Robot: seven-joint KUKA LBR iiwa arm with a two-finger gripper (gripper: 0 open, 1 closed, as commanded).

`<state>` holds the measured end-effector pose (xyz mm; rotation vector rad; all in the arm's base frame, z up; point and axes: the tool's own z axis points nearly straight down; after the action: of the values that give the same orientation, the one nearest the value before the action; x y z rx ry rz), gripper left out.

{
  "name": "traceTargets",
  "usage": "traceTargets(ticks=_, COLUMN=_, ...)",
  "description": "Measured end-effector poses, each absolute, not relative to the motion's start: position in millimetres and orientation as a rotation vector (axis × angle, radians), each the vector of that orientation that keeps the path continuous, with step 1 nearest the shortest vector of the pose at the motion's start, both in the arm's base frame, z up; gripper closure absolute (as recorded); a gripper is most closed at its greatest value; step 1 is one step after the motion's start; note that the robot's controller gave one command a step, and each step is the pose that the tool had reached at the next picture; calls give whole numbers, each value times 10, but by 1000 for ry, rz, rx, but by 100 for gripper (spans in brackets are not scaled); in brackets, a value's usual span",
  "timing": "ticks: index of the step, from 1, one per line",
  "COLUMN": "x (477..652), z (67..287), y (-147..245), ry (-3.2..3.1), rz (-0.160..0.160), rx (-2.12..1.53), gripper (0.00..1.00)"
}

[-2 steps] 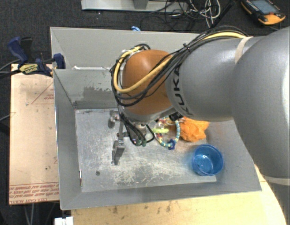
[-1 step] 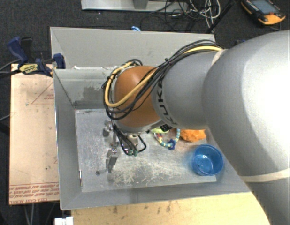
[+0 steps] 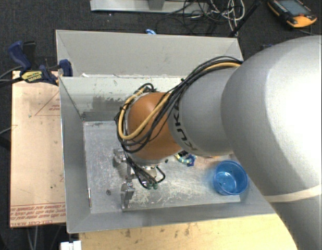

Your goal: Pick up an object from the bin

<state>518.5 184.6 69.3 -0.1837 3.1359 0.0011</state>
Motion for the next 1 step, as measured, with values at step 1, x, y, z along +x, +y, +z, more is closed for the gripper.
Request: traceTargets(ticks=1, x=5050, z=704, y=1792, ry=3124, rz=4, rx=-310, gripper=0)
